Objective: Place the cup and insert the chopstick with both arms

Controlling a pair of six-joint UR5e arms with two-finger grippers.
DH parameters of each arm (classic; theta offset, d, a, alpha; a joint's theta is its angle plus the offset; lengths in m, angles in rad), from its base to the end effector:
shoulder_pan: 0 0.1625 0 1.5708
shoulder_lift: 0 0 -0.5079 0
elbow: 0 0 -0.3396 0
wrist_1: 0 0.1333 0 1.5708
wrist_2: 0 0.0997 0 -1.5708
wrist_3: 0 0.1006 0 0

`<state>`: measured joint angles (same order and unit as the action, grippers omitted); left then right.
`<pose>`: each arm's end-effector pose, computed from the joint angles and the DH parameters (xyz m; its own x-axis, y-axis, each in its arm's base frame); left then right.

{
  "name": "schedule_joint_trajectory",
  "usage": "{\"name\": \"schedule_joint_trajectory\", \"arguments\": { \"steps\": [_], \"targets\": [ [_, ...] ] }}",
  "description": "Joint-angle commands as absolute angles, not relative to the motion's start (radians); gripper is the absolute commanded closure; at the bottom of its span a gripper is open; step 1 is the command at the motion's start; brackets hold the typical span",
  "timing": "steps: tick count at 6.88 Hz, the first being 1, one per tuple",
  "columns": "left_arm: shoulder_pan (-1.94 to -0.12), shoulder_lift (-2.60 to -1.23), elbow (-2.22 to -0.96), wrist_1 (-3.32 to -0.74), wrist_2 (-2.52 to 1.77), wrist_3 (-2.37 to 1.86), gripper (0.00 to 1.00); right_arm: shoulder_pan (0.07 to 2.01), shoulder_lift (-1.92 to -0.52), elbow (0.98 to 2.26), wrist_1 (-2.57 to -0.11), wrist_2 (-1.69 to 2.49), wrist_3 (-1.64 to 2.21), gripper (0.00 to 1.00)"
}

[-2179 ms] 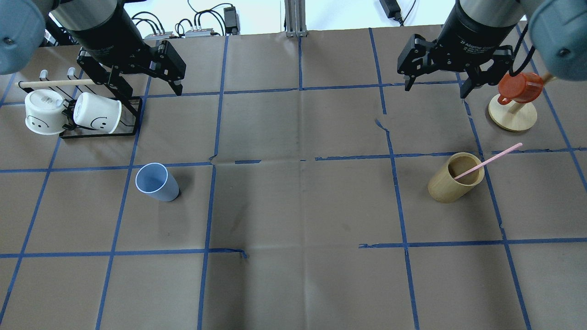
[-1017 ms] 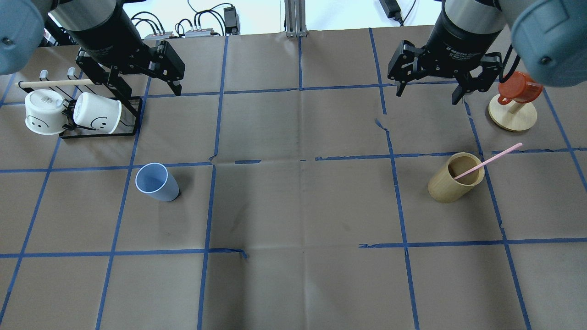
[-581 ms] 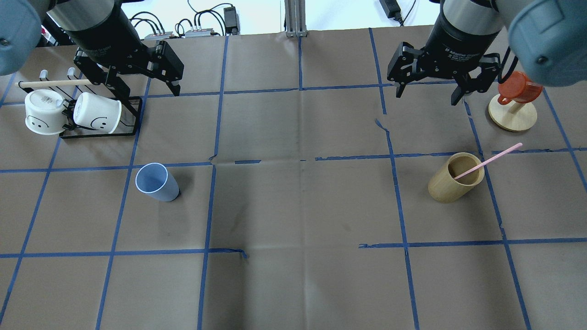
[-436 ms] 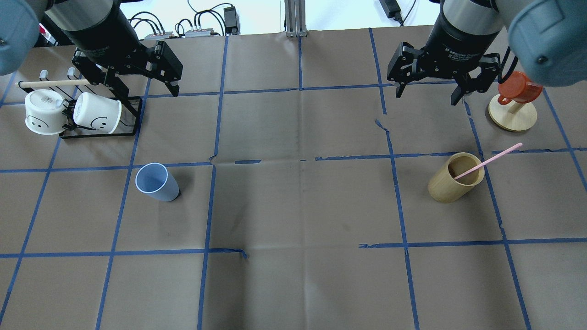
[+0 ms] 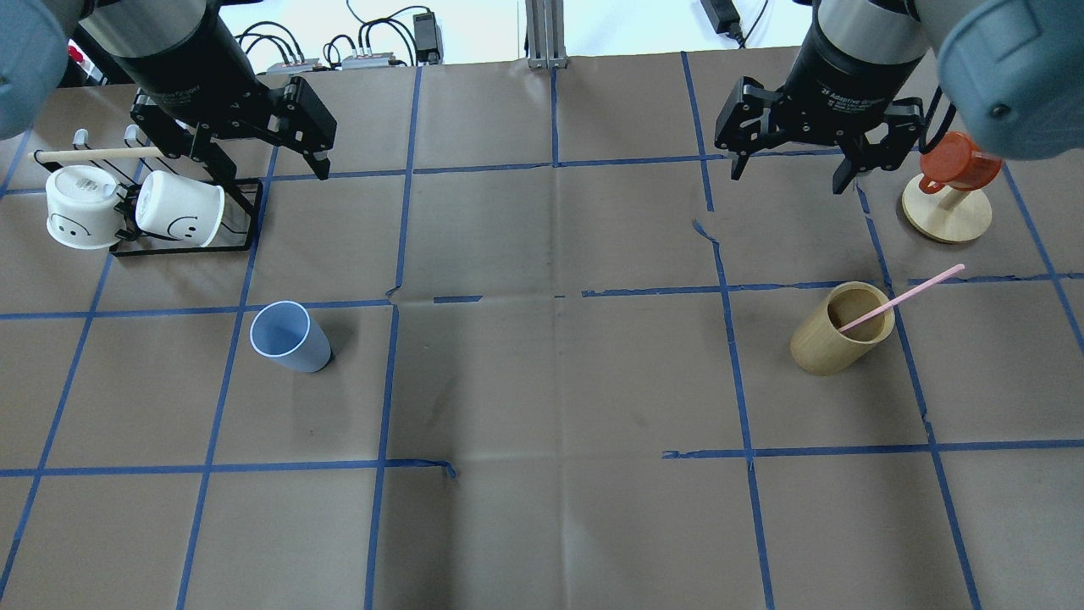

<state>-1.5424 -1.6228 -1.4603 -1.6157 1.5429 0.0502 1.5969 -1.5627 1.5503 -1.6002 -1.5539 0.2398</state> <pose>-0.1228 -0.4702 0.5904 -0.9994 0.0222 0.0272 0.0218 0.9997 -0.0150 0.1466 -0.4438 0.5783 -0.9771 0.2112 -0.0263 0.2121 0.9766 -0.0366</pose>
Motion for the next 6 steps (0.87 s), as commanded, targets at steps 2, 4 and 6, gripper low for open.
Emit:
{"name": "schedule_joint_trajectory", "arguments": {
  "steps": [2,4,6],
  "targets": [
    [-1.537,-1.625,-1.460,-1.611,1.542,0.051,0.00,1.597,-1.563,1.548,-1.603,-1.554,0.239,0.00],
    [-1.533,-1.625,-1.451,-1.606,1.531,0.055,0.00,1.595,-1.563,1.549,-1.601,-1.554,0.239,0.00],
    [-1.493,-1.638,-1.460,-1.605,1.523,0.061,0.00,1.597,-1.563,1.549,-1.603,-1.554,0.239,0.00]
  ]
}}
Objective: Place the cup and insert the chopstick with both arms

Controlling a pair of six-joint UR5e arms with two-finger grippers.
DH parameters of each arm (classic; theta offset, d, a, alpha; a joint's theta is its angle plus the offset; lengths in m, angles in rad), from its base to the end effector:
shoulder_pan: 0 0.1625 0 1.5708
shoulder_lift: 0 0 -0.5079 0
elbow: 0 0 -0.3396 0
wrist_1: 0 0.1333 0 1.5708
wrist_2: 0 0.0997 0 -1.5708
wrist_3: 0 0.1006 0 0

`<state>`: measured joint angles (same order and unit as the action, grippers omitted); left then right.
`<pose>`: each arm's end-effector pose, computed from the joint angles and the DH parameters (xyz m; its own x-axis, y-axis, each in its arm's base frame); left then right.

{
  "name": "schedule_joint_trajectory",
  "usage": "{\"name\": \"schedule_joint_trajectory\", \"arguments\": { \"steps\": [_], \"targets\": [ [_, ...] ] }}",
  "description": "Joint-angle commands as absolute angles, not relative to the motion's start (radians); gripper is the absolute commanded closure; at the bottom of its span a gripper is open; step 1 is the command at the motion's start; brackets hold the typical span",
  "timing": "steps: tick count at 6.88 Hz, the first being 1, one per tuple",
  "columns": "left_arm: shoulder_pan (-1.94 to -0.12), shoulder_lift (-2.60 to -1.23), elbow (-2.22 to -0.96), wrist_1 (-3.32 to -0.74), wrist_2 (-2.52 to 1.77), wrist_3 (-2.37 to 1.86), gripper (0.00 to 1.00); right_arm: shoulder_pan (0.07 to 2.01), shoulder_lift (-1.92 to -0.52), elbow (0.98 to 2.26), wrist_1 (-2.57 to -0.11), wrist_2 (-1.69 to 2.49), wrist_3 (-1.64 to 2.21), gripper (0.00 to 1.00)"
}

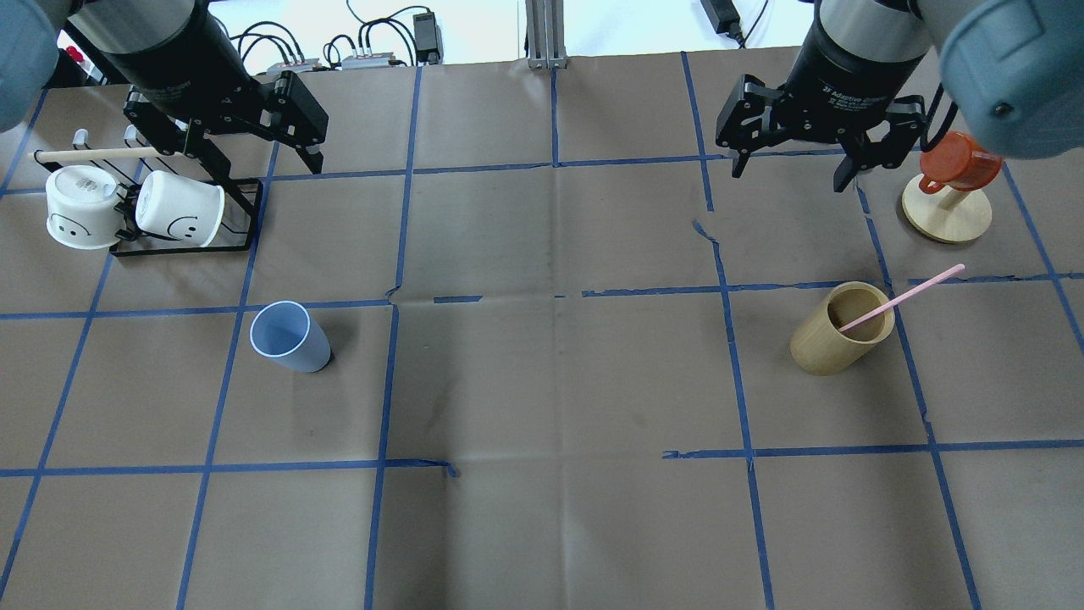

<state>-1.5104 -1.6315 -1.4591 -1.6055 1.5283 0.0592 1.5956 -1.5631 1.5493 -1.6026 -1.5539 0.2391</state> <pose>-0.1089 -0.4787 0.5879 -0.9991 -0.0005 0.0414 -0.0012 0.9998 -0.0188 0.1461 -0.4442 0.5791 -0.9770 0.2117 -0.0272 0.2127 0.9763 -0.0403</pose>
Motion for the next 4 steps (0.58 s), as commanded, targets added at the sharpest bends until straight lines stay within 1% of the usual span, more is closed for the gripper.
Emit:
{"name": "schedule_joint_trajectory", "arguments": {
  "steps": [1,2,4],
  "targets": [
    [-1.490,-1.657,-1.465,-1.609,1.535,0.061,0.00,1.595,-1.563,1.549,-1.603,-1.554,0.238,0.00],
    [-1.485,-1.664,-1.498,-1.611,1.540,0.063,0.00,1.595,-1.563,1.549,-1.603,-1.552,0.239,0.00],
    [-1.389,-1.674,-1.584,-1.592,1.539,0.074,0.00,1.595,-1.563,1.548,-1.605,-1.552,0.239,0.00]
  ]
}}
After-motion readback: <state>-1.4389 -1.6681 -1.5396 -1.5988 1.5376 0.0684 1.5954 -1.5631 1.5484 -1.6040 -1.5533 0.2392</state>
